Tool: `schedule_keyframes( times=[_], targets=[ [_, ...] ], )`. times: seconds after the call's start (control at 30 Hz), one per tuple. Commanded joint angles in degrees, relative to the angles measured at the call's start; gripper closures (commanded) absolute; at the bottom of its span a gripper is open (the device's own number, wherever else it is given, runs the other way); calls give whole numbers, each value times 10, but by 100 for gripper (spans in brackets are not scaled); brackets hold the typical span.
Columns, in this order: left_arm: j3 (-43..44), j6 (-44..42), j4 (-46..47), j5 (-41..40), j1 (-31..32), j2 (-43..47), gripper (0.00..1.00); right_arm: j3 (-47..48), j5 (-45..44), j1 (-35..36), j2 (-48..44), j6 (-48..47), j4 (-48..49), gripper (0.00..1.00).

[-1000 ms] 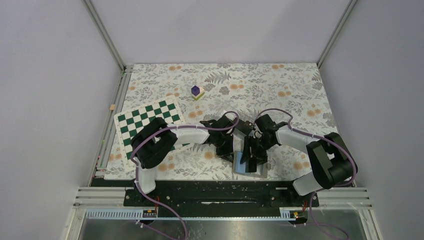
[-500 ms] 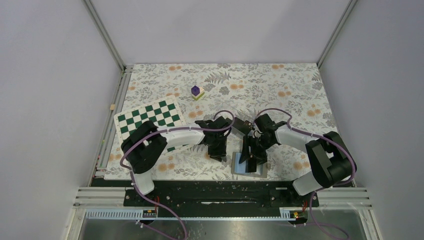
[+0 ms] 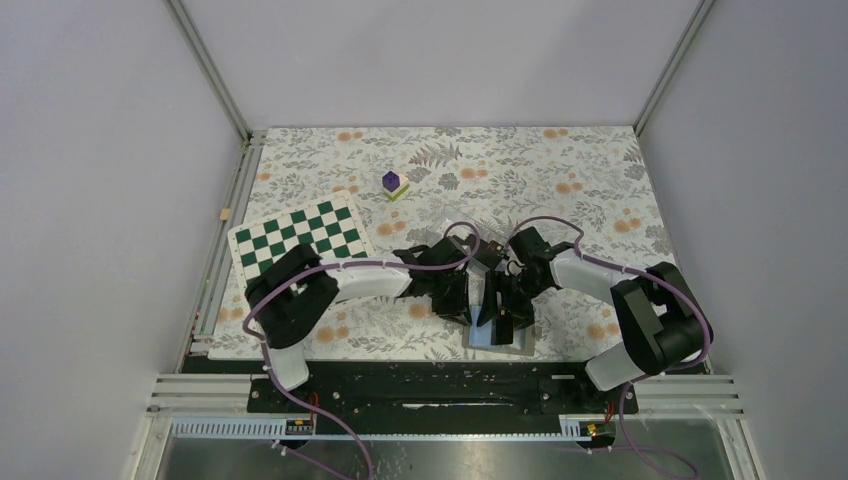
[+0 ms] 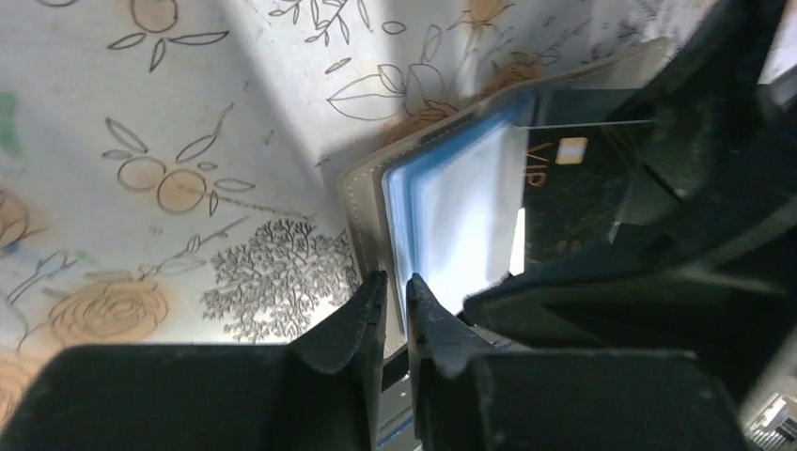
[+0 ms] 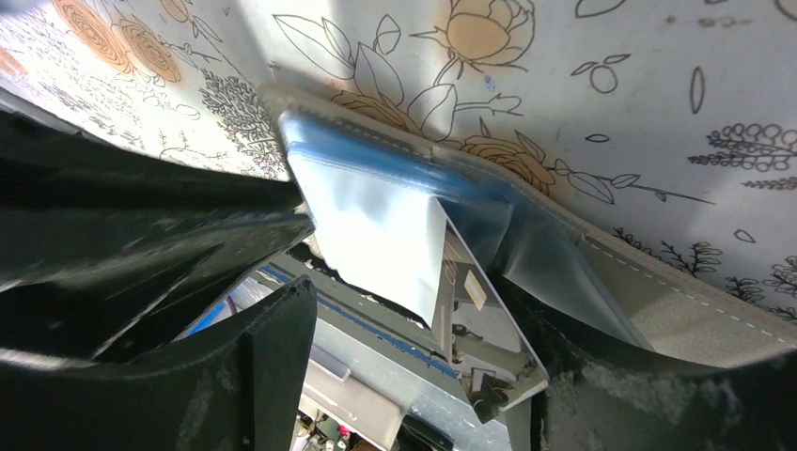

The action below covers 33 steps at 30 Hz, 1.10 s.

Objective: Put the credit cards into the card holder
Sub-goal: Insert the credit card into the card holder.

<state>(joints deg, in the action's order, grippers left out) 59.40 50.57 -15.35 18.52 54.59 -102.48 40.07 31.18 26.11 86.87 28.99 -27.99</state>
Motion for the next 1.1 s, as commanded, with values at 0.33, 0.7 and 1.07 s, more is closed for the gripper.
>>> schedule_keyframes(
  times=[0.33, 0.7, 1.07],
  targets=[
    [38, -21, -55, -26, 5, -88, 96, 12, -37, 7, -18, -24, -38, 24],
    [42, -20, -62, -29, 4, -93, 100, 15, -73, 8, -43, -37, -79, 21],
    [43, -21, -64, -27, 4, -94, 100, 15, -106, 8, -51, -49, -100, 20]
  ],
)
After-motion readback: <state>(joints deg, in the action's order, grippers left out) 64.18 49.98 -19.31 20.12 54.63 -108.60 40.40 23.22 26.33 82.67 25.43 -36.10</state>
